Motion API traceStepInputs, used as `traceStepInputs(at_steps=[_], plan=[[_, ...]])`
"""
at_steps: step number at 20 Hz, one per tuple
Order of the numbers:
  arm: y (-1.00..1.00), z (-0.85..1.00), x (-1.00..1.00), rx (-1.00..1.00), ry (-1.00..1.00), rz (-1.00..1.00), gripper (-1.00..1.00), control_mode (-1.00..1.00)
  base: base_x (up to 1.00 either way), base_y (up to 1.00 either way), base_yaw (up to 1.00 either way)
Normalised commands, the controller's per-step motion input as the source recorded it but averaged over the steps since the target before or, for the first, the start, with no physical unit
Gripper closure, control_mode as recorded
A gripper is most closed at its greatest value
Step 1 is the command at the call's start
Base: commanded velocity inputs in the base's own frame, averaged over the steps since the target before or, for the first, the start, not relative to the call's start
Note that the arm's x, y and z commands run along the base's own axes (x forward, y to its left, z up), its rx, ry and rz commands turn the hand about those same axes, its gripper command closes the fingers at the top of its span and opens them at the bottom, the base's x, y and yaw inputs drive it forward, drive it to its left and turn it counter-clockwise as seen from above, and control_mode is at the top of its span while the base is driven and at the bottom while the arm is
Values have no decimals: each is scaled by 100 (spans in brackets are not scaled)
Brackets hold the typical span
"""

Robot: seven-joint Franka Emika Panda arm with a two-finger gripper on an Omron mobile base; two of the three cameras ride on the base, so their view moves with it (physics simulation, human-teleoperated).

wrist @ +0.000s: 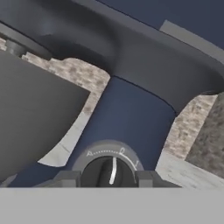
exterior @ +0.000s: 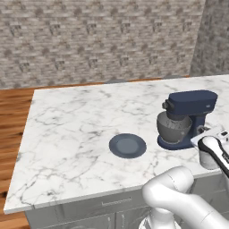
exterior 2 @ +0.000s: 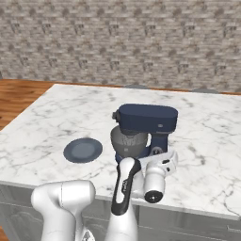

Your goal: Add butter and sugar cubes to the stand mixer bowl and then turn on the stand mixer to begin making frosting.

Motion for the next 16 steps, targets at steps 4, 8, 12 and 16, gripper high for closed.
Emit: traceStepInputs(at_steps=[4, 8, 12, 16], plan=[[0, 4, 0, 32, 0, 0, 100, -100, 0, 0, 0], [0, 9, 0, 32, 1, -2, 100, -100, 0, 0, 0], [0, 6, 0, 31, 3, -1, 100, -100, 0, 0, 0], [0, 8, 0, 31, 2, 0, 100, -100, 0, 0, 0]])
